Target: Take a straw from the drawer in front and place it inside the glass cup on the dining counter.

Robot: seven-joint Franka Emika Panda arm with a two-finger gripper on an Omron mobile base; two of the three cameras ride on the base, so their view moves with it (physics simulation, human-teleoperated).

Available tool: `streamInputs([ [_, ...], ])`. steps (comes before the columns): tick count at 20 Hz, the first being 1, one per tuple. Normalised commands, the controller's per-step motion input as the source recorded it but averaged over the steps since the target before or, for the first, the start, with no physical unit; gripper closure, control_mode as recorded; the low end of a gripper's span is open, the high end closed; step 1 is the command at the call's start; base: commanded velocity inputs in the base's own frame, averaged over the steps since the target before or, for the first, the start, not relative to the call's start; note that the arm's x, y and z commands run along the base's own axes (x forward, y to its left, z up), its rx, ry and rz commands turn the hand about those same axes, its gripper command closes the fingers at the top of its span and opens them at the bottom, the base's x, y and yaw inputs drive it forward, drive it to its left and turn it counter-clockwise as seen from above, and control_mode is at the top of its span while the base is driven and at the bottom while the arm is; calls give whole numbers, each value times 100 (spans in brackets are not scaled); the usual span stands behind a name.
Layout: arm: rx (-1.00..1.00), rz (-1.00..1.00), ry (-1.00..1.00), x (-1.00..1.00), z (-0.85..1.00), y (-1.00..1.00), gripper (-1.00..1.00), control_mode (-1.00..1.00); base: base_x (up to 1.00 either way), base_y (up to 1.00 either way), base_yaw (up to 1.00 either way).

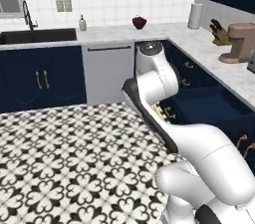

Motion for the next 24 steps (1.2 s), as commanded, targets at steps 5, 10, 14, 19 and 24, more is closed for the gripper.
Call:
streamInputs([
  [5, 0, 0, 0, 0, 0, 0, 100, 100, 0, 71, 56],
  [10, 0, 0, 0, 0, 0, 0, 100, 100, 0, 74, 56],
  [14, 0, 0, 0, 0, 0, 0, 100, 100, 0, 91, 50],
  [19, 0, 0, 0, 0, 0, 0, 100, 100, -3, 100, 19],
  [24, 0, 0, 0, 0, 0, 0, 100, 100, -11, 100, -3],
])
